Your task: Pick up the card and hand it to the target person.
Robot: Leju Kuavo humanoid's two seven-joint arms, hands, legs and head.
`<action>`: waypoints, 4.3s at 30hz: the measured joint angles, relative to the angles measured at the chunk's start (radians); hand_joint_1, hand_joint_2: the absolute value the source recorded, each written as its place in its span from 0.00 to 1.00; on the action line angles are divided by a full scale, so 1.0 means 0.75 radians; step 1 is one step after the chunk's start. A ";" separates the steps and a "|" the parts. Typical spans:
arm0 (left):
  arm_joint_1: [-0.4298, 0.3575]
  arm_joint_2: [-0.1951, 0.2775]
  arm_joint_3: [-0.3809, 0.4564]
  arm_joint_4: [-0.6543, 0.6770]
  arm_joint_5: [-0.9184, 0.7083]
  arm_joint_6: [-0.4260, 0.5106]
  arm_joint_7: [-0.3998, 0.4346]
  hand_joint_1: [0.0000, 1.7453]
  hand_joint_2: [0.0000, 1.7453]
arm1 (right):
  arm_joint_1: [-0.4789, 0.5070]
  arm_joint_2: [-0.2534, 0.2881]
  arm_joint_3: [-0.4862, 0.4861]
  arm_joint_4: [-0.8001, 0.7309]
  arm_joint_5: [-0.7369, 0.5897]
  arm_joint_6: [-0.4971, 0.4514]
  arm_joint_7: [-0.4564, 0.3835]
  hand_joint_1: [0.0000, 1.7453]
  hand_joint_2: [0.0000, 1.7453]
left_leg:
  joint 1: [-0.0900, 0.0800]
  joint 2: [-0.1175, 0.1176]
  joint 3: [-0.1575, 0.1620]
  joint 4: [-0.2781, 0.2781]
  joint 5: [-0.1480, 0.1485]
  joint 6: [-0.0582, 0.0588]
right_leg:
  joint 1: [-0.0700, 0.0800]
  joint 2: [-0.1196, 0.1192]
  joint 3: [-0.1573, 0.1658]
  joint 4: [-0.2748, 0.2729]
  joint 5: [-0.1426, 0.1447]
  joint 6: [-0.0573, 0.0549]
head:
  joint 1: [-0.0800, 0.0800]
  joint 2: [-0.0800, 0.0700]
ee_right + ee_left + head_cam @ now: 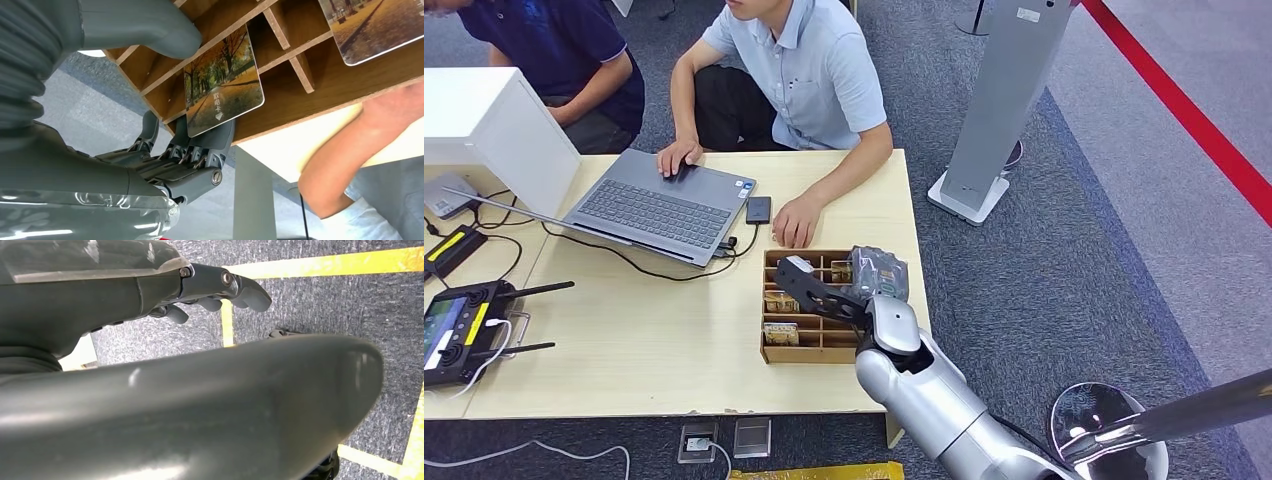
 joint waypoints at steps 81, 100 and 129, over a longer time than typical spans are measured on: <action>0.004 -0.005 0.000 0.000 0.006 0.007 -0.031 0.00 0.00 | -0.043 -0.188 0.089 -0.697 -0.200 -0.024 -0.018 0.95 1.00 | 0.000 0.000 0.000 0.000 0.000 0.000 | 0.000 0.000 0.001 0.000 0.000 0.000 | 0.000 0.000; -0.010 -0.004 -0.042 0.000 -0.043 -0.026 -0.043 0.00 0.00 | -0.526 0.024 0.322 0.250 -0.363 -0.172 -0.397 0.95 1.00 | 0.000 -0.001 -0.002 0.000 0.001 0.000 | 0.000 -0.002 0.000 0.002 0.001 0.000 | -0.002 0.000; -0.007 0.002 -0.066 0.000 0.008 -0.046 -0.070 0.00 0.00 | -0.700 0.167 0.451 0.769 -0.411 -0.268 -0.498 0.00 1.00 | 0.000 0.000 -0.001 0.001 0.001 0.000 | 0.000 -0.001 -0.001 0.002 0.001 0.000 | 0.000 0.000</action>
